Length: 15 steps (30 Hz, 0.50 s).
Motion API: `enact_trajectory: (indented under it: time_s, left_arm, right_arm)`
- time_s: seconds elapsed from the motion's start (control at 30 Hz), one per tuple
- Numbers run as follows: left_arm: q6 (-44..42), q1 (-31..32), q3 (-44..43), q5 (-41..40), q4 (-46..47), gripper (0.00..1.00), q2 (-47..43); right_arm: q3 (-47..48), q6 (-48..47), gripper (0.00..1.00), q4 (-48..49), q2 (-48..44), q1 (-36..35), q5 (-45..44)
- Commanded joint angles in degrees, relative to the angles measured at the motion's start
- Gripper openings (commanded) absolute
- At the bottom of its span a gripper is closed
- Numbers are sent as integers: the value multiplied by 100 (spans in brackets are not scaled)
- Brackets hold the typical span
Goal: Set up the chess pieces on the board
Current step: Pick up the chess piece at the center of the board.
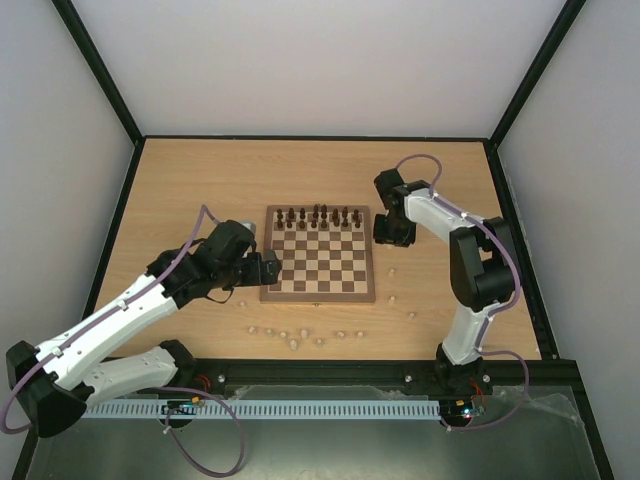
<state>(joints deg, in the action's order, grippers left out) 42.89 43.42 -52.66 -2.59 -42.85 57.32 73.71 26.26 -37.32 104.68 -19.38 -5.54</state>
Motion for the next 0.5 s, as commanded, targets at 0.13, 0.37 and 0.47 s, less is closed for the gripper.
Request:
enact_trajectory:
  time_s: [0.13, 0.37, 0.47]
  left_arm:
    - [46, -18, 23, 4, 90, 99, 41]
    - [51, -26, 11, 13, 110, 99, 82]
    - [52, -26, 6, 4, 108, 99, 95]
  right_arm:
    - [90, -92, 38, -205, 222, 124, -84]
    - [123, -121, 31, -138, 354, 147, -14]
    - [155, -123, 31, -118, 394, 149, 9]
